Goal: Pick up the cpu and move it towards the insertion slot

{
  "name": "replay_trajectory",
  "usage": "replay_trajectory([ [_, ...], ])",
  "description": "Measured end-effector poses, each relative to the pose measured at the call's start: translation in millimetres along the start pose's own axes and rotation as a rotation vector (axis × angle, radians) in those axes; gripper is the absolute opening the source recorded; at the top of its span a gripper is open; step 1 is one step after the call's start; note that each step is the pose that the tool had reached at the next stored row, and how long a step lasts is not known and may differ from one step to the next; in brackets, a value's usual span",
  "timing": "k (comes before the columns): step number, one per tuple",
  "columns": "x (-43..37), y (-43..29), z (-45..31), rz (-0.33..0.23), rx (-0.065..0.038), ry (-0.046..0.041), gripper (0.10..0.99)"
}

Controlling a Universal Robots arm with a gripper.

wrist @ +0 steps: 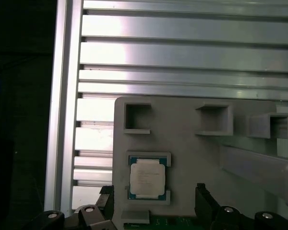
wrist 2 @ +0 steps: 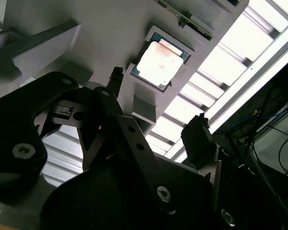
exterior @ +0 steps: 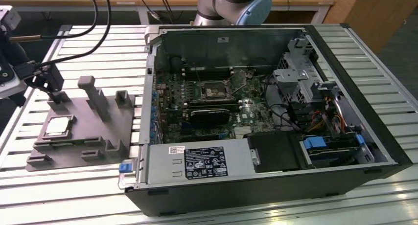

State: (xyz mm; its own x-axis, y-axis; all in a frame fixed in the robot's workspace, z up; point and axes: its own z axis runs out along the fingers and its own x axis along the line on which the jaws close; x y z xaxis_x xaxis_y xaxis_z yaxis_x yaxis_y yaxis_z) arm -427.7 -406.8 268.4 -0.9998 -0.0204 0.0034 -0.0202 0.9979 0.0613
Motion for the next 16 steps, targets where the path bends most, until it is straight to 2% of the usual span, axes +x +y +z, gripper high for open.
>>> replay_trajectory([
  [16,0.0,-0.3,4.6,0.0,0.0,-0.0001,0.765],
])
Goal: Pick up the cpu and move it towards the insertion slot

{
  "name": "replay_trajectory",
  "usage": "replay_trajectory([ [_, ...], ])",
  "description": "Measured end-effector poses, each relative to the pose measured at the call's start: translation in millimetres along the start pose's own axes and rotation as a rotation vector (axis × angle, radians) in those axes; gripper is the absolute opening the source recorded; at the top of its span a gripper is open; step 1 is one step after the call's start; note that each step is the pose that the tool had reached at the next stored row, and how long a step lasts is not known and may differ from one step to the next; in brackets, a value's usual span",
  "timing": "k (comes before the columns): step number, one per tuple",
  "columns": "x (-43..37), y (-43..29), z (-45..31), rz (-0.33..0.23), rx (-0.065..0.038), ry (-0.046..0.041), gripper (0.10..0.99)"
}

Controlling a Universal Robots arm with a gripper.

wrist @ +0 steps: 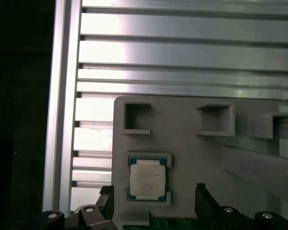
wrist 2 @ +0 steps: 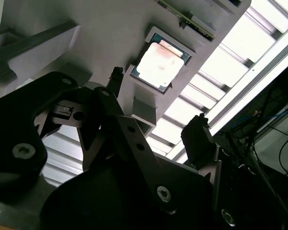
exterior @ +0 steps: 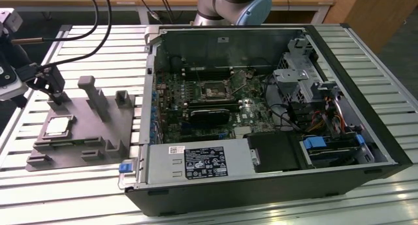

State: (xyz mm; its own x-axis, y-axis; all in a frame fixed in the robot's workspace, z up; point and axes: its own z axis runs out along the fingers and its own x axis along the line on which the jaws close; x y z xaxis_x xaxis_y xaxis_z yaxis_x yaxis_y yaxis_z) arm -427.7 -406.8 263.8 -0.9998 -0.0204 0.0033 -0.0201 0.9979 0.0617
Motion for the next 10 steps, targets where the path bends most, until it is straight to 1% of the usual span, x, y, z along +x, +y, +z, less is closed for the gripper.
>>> replay_trajectory([
  [10,0.0,-0.2,2.5,0.0,0.0,0.0001,0.765],
])
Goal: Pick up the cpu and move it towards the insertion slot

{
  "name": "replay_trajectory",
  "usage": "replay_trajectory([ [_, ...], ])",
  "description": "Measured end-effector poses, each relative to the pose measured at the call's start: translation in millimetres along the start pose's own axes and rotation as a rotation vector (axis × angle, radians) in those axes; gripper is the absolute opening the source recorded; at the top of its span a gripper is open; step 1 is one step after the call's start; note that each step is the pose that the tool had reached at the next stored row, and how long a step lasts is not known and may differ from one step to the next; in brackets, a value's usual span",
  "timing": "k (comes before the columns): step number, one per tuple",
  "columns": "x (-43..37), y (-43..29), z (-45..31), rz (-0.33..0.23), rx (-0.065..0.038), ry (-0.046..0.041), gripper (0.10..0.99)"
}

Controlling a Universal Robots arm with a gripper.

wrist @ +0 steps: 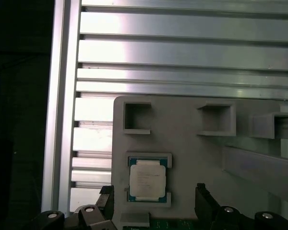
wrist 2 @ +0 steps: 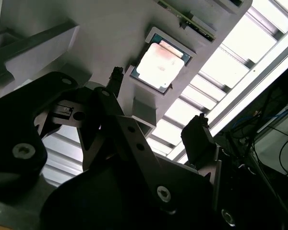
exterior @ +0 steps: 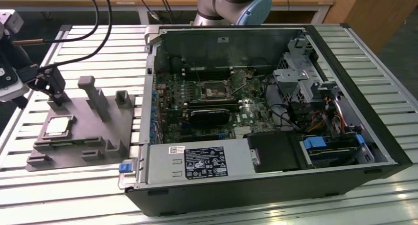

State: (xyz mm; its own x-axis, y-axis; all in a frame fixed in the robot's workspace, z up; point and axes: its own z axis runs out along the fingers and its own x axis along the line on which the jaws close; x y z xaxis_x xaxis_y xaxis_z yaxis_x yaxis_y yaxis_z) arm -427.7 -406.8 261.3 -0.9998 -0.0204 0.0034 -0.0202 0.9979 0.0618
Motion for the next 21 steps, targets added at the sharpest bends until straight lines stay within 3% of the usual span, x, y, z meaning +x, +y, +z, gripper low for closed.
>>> replay_trajectory([
  [21,0.0,-0.9,8.0,0.0,0.0,0.0002,0.765],
])
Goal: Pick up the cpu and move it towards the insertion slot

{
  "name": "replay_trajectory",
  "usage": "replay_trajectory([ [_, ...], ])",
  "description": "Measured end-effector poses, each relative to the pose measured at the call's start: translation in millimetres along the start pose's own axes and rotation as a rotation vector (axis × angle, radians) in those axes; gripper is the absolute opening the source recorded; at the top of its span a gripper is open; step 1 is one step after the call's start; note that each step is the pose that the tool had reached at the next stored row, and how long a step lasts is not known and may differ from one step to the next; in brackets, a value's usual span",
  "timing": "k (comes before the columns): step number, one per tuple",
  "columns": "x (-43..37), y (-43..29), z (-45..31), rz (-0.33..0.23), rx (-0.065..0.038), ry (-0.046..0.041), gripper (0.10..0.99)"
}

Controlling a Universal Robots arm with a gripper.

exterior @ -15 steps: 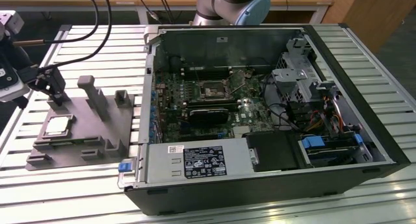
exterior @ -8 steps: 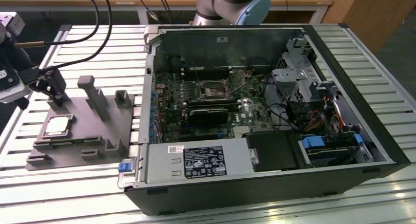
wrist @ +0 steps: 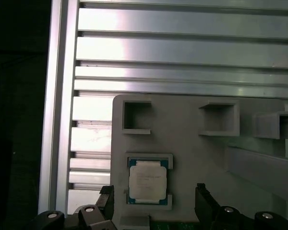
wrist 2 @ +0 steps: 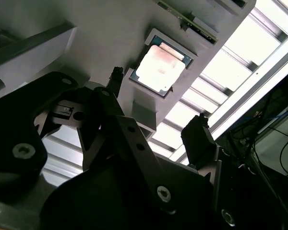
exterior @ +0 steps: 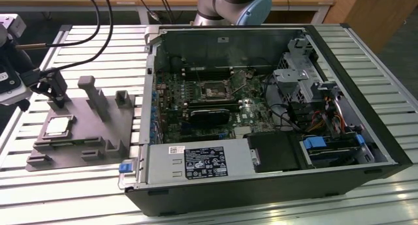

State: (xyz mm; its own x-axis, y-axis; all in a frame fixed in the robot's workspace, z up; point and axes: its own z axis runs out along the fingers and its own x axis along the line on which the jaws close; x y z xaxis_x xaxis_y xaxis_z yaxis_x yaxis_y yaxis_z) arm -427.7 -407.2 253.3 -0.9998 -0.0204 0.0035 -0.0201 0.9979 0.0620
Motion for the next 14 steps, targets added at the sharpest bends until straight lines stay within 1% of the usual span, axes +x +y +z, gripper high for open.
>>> replay_trajectory([
  [14,0.0,-0.9,8.3,0.0,0.0,-0.0002,0.765],
])
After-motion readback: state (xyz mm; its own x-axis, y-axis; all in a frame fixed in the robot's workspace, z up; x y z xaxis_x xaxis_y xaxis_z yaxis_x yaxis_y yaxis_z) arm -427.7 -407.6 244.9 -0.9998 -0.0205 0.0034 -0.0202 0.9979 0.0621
